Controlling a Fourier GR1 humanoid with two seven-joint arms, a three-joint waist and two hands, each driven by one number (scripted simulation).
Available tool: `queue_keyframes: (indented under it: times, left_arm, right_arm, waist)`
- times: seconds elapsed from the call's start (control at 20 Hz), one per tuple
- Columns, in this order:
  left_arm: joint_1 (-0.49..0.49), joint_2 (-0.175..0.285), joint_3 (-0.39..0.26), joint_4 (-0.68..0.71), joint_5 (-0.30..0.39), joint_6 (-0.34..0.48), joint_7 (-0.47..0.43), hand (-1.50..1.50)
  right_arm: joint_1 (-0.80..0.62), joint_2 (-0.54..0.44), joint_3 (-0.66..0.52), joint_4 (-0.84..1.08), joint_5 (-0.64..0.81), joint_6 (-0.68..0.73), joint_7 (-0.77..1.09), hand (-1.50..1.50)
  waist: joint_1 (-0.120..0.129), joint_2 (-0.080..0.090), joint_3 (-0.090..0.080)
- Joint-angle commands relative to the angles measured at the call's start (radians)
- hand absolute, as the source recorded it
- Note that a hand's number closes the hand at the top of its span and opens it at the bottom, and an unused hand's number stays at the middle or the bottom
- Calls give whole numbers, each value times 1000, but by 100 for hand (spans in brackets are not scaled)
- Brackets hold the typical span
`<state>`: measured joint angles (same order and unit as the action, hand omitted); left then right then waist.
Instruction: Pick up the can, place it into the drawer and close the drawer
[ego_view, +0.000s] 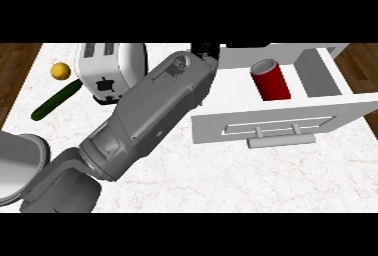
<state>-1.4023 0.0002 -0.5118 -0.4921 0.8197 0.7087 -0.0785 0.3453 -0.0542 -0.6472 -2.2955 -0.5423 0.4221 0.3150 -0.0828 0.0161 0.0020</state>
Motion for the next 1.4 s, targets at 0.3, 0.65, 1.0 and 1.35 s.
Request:
queue_keyframes:
  times: [0.3, 0.65, 1.0, 1.35]
  left_arm:
    - [27, 0, -95, 13, 102, 95, -65, -150]
    - [-2, 0, -93, 46, 151, 57, -101, -150]
    - [5, 0, -92, -11, 202, 109, -159, -150]
    - [-5, 0, -95, -13, 218, 85, -228, -150]
  right_arm:
    - [-18, -17, 6, -19, -5, -8, 34, -150]
    - [-44, 3, 8, 33, 27, 0, -5, -150]
    - [-64, -103, -52, -90, 183, 93, -128, -150]
    - [-159, -65, 60, -116, 405, 84, -219, -150]
  waist:
    - [-26, 7, 0]
    - [-6, 7, 0]
    - [-11, 3, -1]
    - [34, 0, -1]
